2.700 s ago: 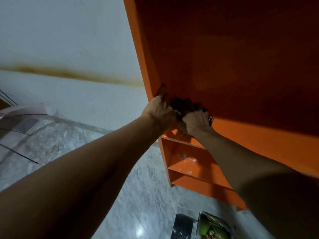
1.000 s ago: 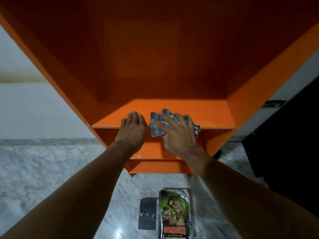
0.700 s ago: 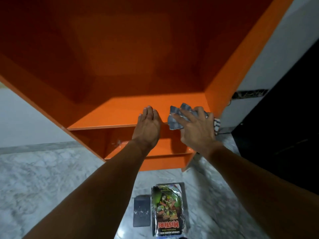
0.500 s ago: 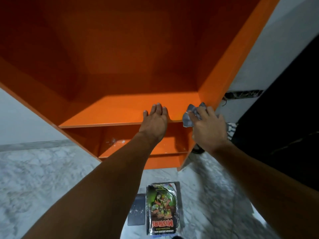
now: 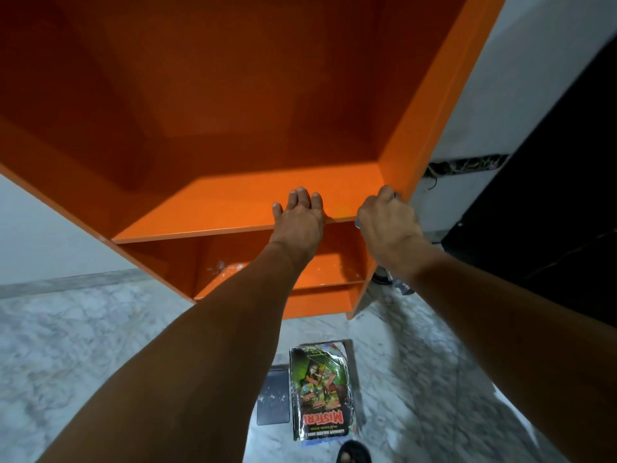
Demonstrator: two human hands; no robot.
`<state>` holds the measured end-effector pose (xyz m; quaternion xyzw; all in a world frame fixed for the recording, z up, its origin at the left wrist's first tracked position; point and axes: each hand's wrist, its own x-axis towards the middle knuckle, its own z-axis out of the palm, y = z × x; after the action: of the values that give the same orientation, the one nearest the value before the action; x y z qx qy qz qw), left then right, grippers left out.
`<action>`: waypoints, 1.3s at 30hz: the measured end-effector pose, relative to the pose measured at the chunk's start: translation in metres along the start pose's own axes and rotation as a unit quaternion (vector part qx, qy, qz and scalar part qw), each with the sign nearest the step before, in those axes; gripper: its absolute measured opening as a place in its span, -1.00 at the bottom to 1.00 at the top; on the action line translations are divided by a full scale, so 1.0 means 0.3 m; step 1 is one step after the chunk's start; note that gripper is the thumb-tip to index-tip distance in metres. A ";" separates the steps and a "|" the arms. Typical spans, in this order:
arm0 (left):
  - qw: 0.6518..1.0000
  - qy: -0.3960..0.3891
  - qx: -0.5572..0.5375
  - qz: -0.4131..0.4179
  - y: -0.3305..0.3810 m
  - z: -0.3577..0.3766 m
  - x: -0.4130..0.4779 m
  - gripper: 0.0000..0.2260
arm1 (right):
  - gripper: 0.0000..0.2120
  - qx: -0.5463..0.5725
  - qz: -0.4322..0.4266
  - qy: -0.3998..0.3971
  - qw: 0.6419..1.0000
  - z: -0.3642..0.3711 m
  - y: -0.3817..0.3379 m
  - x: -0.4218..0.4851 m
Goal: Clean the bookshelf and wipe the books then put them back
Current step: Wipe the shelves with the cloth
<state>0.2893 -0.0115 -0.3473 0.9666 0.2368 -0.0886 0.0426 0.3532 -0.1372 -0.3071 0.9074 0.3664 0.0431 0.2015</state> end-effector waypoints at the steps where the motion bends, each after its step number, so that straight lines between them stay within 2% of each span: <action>1: 1.000 0.000 -0.002 -0.001 -0.001 0.002 0.001 -0.51 | -0.71 -0.009 0.001 -0.014 1.000 -0.014 -0.006 0.003; 6: 1.000 0.012 -0.004 0.004 -0.007 0.009 0.000 -0.48 | -0.77 0.032 0.014 -0.114 0.993 0.027 0.031 -0.044; 9: 1.000 0.009 -0.006 0.005 -0.006 0.005 0.001 -0.49 | -0.81 0.138 0.047 -0.147 0.978 0.059 0.088 -0.108; 10: 1.000 0.002 -0.002 0.005 -0.005 -0.001 -0.002 -0.49 | -0.86 0.189 0.051 -0.163 0.967 0.053 0.106 -0.121; 11: 1.000 -0.005 0.004 0.007 -0.005 -0.007 -0.003 -0.49 | -0.82 0.249 0.060 -0.177 0.950 0.043 0.117 -0.130; 13: 1.000 -0.003 0.003 0.014 -0.008 -0.029 -0.009 -0.53 | -0.68 0.387 0.083 -0.167 0.903 0.024 0.121 -0.131; 14: 1.000 0.006 -0.001 0.023 -0.012 -0.048 -0.017 -0.59 | -0.64 0.467 0.102 -0.145 0.867 0.020 0.116 -0.129; 16: 0.997 0.034 -0.038 0.054 -0.022 -0.077 -0.034 -0.70 | -0.59 0.616 0.134 -0.107 0.769 0.012 0.105 -0.125; 18: 0.986 0.052 -0.141 0.065 -0.036 -0.092 -0.070 -0.79 | -0.68 0.705 0.158 -0.091 0.685 -0.008 0.088 -0.124; 19: 0.974 0.059 -0.209 0.063 -0.042 -0.095 -0.091 -0.76 | -0.76 0.734 0.166 -0.080 0.653 -0.021 0.078 -0.126; 21: 0.938 0.063 -0.338 0.039 -0.052 -0.082 -0.129 -0.58 | -0.89 0.767 0.177 -0.056 0.614 -0.039 0.057 -0.119; 22: 0.910 0.048 -0.411 0.022 -0.051 -0.077 -0.147 -0.55 | -0.89 0.774 0.184 -0.050 0.604 -0.049 0.045 -0.116; 24: 0.827 -0.021 -0.561 -0.016 -0.058 -0.079 -0.173 -0.51 | -0.87 0.798 0.196 -0.047 0.568 -0.060 0.024 -0.108; 26: 0.762 -0.114 -0.636 -0.039 -0.072 -0.087 -0.187 -0.45 | -0.94 0.832 0.206 -0.064 0.512 -0.071 0.006 -0.107; 28: 0.759 -0.168 -0.628 -0.030 -0.093 -0.086 -0.193 -0.44 | -0.82 0.856 0.204 -0.081 0.468 -0.083 -0.009 -0.112; 31: 0.745 -0.219 -0.630 -0.012 -0.127 -0.098 -0.209 -0.55 | -0.78 0.866 0.198 -0.081 0.452 -0.086 -0.034 -0.113; 32: 0.740 -0.220 -0.635 -0.014 -0.143 -0.095 -0.207 -0.59 | -0.81 0.863 0.197 -0.078 0.459 -0.087 -0.041 -0.114; 34: 0.746 -0.214 -0.630 -0.017 -0.171 -0.093 -0.212 -0.63 | -0.90 0.843 0.202 -0.065 0.495 -0.085 -0.049 -0.113; 37: 0.750 -0.211 -0.626 -0.026 -0.192 -0.081 -0.225 -0.71 | -0.80 0.831 0.192 -0.064 0.518 -0.078 -0.053 -0.123; 39: 0.736 -0.205 -0.643 -0.050 -0.194 -0.060 -0.228 -0.59 | -0.91 0.830 0.177 -0.067 0.524 -0.066 -0.055 -0.132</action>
<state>0.2054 0.0115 -0.3189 0.6540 0.2707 -0.1131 0.6973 0.3092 -0.1468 -0.2928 0.7107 0.0540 -0.3068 -0.6307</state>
